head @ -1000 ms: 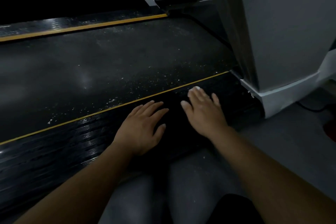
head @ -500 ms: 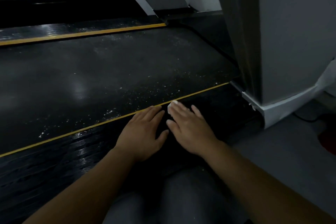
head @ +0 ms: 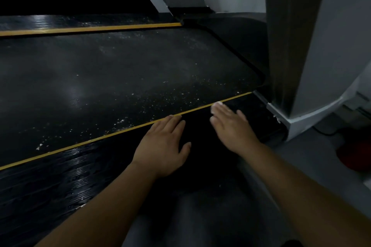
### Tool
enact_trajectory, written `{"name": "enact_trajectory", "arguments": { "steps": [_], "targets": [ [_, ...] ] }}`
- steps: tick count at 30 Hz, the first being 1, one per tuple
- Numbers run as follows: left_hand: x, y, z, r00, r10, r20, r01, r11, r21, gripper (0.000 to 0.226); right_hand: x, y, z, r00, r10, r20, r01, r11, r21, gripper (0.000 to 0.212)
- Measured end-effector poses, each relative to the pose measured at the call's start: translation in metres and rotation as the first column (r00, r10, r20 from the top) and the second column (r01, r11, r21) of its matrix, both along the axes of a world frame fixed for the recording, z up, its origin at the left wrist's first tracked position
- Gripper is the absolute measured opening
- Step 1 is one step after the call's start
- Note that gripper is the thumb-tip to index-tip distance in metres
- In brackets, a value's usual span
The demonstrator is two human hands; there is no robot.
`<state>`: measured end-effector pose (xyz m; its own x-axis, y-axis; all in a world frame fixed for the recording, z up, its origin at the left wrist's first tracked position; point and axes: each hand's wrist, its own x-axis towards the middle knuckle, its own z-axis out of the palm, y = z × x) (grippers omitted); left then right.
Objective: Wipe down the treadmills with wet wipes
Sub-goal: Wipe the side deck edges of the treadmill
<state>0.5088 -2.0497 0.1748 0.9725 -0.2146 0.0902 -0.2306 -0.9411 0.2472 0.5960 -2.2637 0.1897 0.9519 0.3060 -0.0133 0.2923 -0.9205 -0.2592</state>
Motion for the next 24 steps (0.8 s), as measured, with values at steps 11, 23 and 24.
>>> {"name": "enact_trajectory", "arguments": {
  "steps": [11, 23, 24],
  "targets": [
    [0.003, -0.005, 0.002, 1.000, 0.013, -0.002, -0.013, 1.000, -0.005, 0.090, -0.013, 0.017, 0.004, 0.974, 0.197, 0.109, -0.219, 0.942, 0.254, 0.045],
    [0.003, -0.005, 0.002, 1.000, 0.018, -0.005, -0.018, 1.000, -0.010, 0.089, 0.026, 0.020, 0.005, 0.981, 0.030, 0.193, -0.021, 0.999, -0.047, 0.030],
    [0.003, -0.005, 0.001, 1.000, 0.020, -0.004, -0.020, 1.000, -0.012, 0.088, 0.024, 0.024, 0.004, 0.989, -0.003, 0.149, 0.000, 1.000, 0.021, 0.027]
  ]
}}
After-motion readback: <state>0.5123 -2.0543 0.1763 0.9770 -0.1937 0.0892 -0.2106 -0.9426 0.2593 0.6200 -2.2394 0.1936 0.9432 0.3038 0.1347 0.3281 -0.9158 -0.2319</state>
